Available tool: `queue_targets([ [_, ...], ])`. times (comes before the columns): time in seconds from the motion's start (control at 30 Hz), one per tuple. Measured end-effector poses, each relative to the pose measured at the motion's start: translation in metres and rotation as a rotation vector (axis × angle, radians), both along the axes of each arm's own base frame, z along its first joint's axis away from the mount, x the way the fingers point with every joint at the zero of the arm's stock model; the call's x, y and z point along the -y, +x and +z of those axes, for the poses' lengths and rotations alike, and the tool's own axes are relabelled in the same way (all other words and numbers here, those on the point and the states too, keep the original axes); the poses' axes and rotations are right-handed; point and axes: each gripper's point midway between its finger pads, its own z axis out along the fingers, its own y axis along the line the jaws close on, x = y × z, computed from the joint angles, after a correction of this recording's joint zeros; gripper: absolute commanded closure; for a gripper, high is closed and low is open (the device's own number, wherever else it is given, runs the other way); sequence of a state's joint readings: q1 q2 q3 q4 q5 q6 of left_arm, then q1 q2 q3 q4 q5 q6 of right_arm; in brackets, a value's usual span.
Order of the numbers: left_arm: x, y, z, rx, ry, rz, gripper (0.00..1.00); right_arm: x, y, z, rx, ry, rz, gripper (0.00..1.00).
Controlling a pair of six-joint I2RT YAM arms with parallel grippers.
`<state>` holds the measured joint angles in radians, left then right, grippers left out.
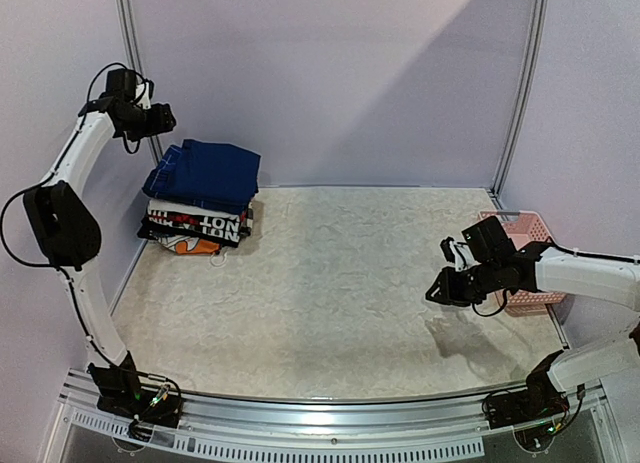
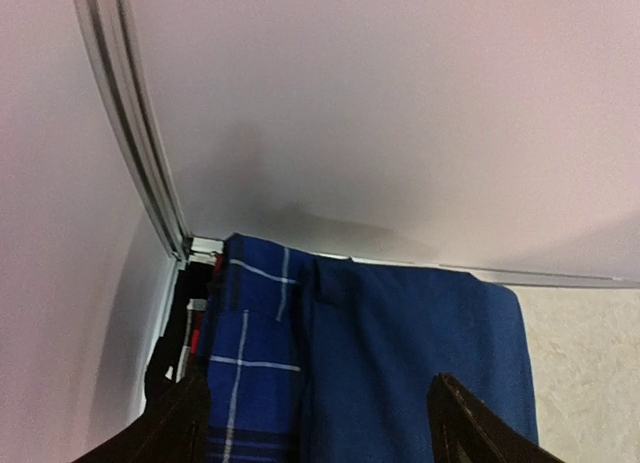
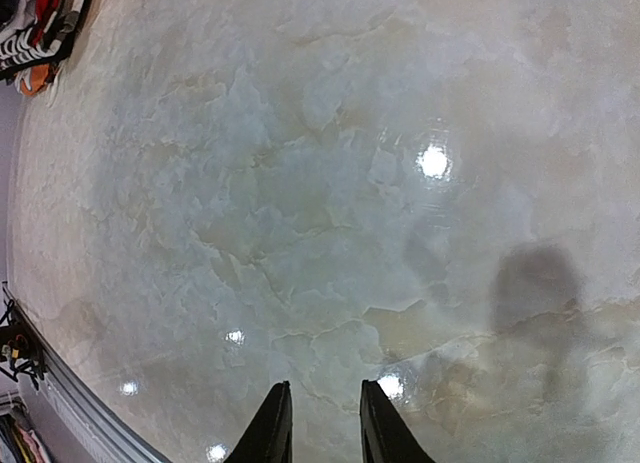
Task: Fold and stack the mixed laundry pile
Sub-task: Adjust the square-folded T-shirt at the corner of the board.
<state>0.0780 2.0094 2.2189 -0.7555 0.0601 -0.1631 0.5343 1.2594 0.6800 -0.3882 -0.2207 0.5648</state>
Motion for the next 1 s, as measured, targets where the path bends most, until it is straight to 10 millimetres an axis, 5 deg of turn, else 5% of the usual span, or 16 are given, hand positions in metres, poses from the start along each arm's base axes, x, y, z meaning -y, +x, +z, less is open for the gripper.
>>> queue_targets([
  [0.1, 0.011, -0.003, -0.008, -0.032, -0.053, -0.045, 0.29, -0.004, -0.002, 0.001, 0.003, 0.002, 0.014, 0.75],
  [0.4, 0.023, -0.004, -0.076, -0.228, -0.124, -0.088, 0.39, -0.006, -0.002, 0.009, 0.03, 0.018, 0.018, 0.75],
  [0.8, 0.027, 0.001, -0.116, -0.314, -0.155, -0.101, 0.54, -0.006, -0.002, 0.017, 0.053, 0.032, 0.02, 0.76],
  [1.0, 0.028, 0.004, -0.131, -0.338, -0.168, -0.103, 1.0, -0.007, -0.002, 0.017, 0.051, 0.033, 0.017, 0.76],
])
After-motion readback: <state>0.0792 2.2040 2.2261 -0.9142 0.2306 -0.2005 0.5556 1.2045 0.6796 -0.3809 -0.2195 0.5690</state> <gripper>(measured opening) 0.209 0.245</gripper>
